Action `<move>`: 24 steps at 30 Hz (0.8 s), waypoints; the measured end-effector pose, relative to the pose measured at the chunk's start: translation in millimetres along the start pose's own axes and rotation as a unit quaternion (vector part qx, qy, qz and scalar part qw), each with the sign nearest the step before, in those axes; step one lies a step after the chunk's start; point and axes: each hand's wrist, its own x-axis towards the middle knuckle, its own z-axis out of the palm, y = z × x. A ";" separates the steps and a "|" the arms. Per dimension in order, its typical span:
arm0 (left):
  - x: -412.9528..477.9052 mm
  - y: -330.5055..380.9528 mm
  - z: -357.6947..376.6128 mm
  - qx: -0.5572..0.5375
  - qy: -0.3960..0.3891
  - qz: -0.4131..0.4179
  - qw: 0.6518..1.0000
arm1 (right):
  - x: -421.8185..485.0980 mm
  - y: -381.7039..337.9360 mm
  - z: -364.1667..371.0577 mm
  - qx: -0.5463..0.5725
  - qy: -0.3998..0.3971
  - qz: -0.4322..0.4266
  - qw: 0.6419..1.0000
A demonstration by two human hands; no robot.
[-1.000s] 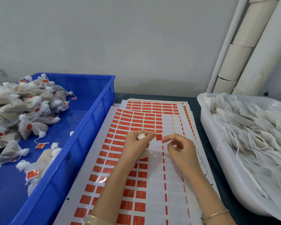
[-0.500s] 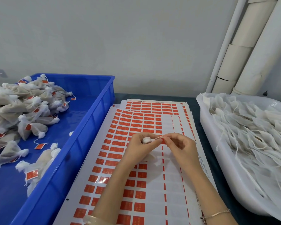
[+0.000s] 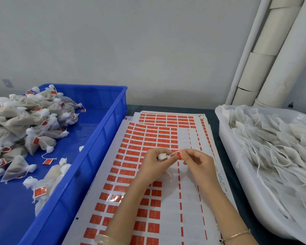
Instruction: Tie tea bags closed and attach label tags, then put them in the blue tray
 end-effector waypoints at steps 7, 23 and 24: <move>-15.1 10.6 -10.4 -0.024 -0.033 -0.017 0.999 | -6.0 -6.0 -1.8 0.061 0.028 0.035 0.997; -129.8 76.0 -91.1 0.122 0.127 0.177 0.968 | -53.8 -101.6 32.4 0.032 -0.300 -0.109 0.947; -138.8 84.2 -102.6 0.138 0.132 0.190 0.963 | -57.2 -113.1 38.4 0.023 -0.322 -0.125 0.938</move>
